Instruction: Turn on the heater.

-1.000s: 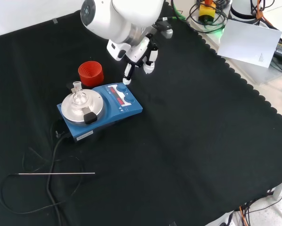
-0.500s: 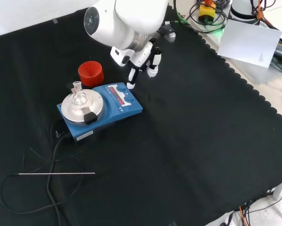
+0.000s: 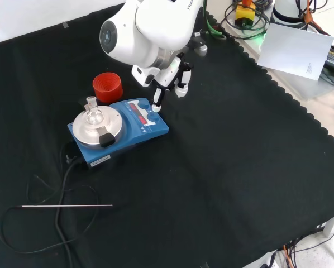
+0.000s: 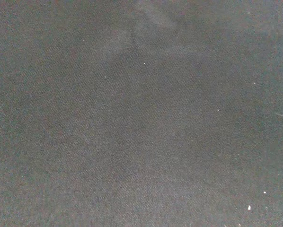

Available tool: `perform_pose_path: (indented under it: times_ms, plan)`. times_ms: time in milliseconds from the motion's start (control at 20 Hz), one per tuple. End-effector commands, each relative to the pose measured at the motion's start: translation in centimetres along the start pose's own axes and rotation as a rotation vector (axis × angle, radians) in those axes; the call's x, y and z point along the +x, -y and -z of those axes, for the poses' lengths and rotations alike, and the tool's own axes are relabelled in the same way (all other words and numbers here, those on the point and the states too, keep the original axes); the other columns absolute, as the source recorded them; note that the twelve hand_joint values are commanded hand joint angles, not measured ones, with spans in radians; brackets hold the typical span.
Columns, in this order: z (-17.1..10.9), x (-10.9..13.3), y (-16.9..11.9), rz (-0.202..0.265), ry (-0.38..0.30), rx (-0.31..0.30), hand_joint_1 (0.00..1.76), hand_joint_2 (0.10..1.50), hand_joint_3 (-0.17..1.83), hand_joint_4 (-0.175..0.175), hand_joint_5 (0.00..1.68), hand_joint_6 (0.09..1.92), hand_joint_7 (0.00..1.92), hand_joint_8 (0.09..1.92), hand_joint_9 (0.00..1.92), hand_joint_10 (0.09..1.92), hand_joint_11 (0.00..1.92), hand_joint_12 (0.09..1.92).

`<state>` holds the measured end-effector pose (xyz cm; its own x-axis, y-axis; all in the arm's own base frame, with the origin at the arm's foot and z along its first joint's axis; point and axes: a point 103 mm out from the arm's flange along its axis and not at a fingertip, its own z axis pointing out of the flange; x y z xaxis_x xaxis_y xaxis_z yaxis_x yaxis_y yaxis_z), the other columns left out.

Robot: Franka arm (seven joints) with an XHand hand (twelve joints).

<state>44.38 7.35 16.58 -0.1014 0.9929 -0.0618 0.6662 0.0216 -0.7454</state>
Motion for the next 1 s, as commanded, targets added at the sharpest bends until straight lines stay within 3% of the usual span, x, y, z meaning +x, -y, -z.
perform_pose_path:
  times_ms: [50,1000]
  plan:
    - [-0.1,0.6,-0.2,-0.004,0.008,0.000,1.44,1.25,-0.17,-0.039,0.30,0.09,1.70,1.77,1.83,1.63,1.83,1.74]
    - [-0.4,0.4,-1.4,-0.004,0.007,0.019,1.45,1.25,-0.17,-0.040,0.31,0.09,1.70,1.78,1.83,1.64,1.83,1.74]
